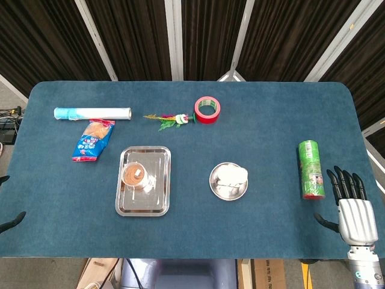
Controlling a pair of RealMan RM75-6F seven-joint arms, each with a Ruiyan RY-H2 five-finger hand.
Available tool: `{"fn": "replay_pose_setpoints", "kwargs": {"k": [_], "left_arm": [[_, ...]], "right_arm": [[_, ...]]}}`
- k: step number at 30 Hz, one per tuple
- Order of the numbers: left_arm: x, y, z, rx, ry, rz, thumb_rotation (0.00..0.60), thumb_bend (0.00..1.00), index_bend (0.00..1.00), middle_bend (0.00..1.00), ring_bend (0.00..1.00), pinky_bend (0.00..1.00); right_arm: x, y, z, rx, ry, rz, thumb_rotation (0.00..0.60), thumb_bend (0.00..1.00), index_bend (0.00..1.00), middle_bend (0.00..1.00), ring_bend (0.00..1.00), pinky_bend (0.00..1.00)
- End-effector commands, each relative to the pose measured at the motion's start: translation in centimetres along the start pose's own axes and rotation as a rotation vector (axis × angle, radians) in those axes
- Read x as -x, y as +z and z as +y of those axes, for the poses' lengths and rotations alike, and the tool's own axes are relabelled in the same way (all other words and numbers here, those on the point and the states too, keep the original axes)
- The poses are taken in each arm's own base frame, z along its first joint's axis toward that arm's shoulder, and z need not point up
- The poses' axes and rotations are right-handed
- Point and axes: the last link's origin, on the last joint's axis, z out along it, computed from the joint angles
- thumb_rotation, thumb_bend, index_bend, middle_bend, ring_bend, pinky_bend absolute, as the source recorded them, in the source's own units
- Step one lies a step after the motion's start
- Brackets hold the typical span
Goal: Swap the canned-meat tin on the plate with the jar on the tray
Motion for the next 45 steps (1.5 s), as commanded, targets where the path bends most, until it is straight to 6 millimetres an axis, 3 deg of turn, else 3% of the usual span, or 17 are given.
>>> {"fn": "replay_pose_setpoints", "kwargs": {"k": [1, 12, 24, 38, 45], "left_arm": [[-0.1, 0.1, -0.1, -0.002, 0.002, 0.006, 0.6, 0.15, 0.21, 0.01, 0.0, 0.07], [0.0, -0.3, 0.5, 0.032, -0.01, 0.002, 0.6, 0.15, 0.21, 0.01, 0.0, 0.07], [0.1, -0.4, 0.6, 0.041, -0.02, -0.01, 0.6, 0.15, 0.21, 0.01, 0.0, 0.07], [0.3, 0.1, 0.2, -0.001, -0.008, -0.017, 0.6, 0.15, 0.21, 0.0, 0.0, 0.07], [0.2, 0.2, 0.1, -0.004, -0.012, -0.012, 0.6, 0.15, 0.21, 0.0, 0.0, 0.07]], "right_arm": [[0.1, 0.0, 0.0, 0.003, -0.003, -0.006, 0.6, 0.0, 0.0, 0.0, 0.0, 0.0], [0.6, -0.1, -0.4, 0.0, 0.014, -0.061, 0.6, 0.0, 0.0, 0.0, 0.0, 0.0], [1.4, -0.3, -1.8, -0.051, 0.161, -0.146, 0.6, 0.0, 0.0, 0.0, 0.0, 0.0], [2.8, 5.7, -9.7, -0.147, 0.201, -0.345, 0.6, 0.0, 0.0, 0.0, 0.0, 0.0], [4.7, 7.8, -12.8, -0.137, 0.147, -0.404, 0.6, 0.0, 0.0, 0.0, 0.0, 0.0]]}}
